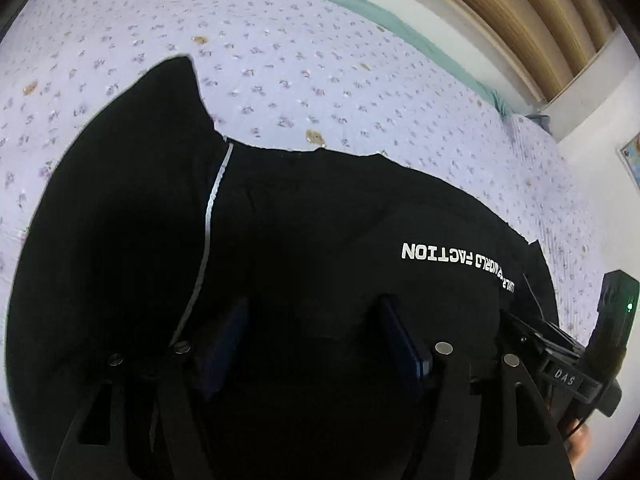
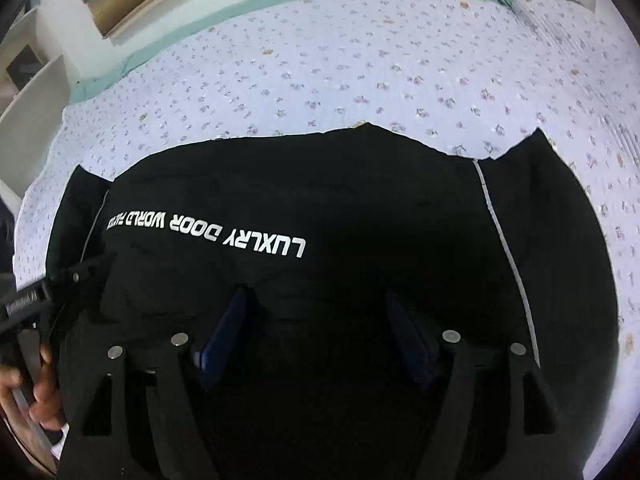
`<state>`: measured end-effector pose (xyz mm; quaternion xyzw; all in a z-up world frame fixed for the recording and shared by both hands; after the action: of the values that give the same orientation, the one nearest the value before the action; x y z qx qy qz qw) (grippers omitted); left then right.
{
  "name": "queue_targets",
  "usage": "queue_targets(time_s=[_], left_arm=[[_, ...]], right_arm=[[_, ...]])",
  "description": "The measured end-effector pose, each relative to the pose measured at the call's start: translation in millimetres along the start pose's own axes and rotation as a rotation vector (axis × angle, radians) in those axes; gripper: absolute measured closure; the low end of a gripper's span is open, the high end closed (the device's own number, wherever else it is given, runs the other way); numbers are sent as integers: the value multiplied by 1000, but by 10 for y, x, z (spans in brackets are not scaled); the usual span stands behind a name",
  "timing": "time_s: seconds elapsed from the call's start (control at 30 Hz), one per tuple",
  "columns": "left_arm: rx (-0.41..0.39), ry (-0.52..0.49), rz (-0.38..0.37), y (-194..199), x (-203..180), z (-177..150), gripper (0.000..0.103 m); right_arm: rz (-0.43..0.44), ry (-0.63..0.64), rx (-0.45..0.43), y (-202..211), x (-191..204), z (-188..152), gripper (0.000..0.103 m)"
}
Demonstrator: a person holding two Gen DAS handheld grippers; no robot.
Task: Fold large clothes
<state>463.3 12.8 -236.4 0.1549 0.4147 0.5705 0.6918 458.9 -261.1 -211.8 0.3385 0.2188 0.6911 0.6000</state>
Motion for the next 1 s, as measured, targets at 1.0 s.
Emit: queue_targets(time_s=[1.0], left_arm=[[-126,-20,-37,1747,325,-528,34]], right_arm=[[14,-1,-135,1681,-359,-714,13]])
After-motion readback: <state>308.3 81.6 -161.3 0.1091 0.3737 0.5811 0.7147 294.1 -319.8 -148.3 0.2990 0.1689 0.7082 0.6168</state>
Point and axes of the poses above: each gripper's, at about its wrist camera, not at the fingertips, and y roughly against the way its jaws point, x to its left, z to its top, the point moved 4 cm from there along -y, roughly the way its jaws point, and after that the axes turned 15 degrees about -x, right-handed, at the moved point
